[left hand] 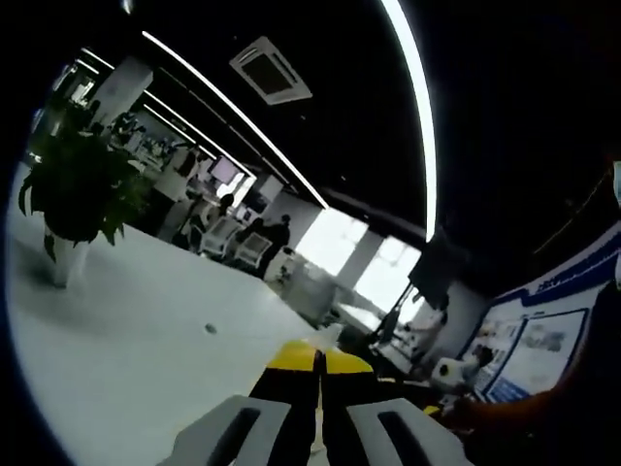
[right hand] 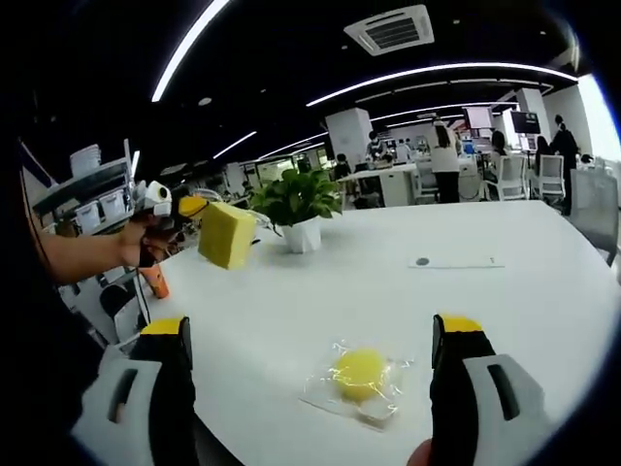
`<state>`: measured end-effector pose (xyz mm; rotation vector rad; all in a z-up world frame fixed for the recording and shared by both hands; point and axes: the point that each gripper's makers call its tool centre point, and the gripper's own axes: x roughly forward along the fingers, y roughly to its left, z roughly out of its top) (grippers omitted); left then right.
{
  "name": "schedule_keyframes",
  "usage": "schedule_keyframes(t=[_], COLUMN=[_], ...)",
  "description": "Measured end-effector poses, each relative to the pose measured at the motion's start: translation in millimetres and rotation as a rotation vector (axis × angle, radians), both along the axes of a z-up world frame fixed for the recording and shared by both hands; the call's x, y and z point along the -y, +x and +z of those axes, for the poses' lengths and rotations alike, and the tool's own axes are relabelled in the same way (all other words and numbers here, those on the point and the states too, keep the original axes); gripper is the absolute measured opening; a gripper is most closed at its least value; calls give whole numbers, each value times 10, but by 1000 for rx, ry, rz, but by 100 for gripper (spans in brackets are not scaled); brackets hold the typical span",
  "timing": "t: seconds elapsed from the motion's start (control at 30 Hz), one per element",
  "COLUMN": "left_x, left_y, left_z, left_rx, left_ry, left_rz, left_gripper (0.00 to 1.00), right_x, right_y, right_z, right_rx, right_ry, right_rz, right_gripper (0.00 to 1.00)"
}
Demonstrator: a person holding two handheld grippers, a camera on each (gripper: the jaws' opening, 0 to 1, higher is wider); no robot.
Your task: Compare the silicone blocks by pressing each to a similar depth, holding the contact briefly, and releasing to observe deformation and rebound differences across the visible hardness samples.
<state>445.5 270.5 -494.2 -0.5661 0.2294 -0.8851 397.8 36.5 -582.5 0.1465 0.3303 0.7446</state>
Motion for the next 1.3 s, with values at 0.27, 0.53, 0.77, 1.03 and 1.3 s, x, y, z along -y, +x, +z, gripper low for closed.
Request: schedule_keyframes(t=[0.27, 0.53, 0.77, 1.03, 1.3], left_x=[54, 195, 321, 353, 433], left_y=[-110, -260, -390, -510, -576], left_z=[195, 321, 457, 515, 528], left_rx=[37, 69, 94, 101, 94], left_ry=[2, -22, -53, -70, -100], left_rz=[-24, -80, -137, -165, -177], left_gripper=[0, 0, 0, 0, 0], right_x=[-117, -389, -645, -935, -1300], right_y=[-6, -3, 22, 35, -82], right_z=[29, 125, 280, 481, 547], right_rx=[16, 36, 78, 166, 149], right_ry=[-4, 7, 49, 95, 185], right_rz=[48, 127, 217, 290, 400], right_gripper=[96, 96, 96, 93, 84])
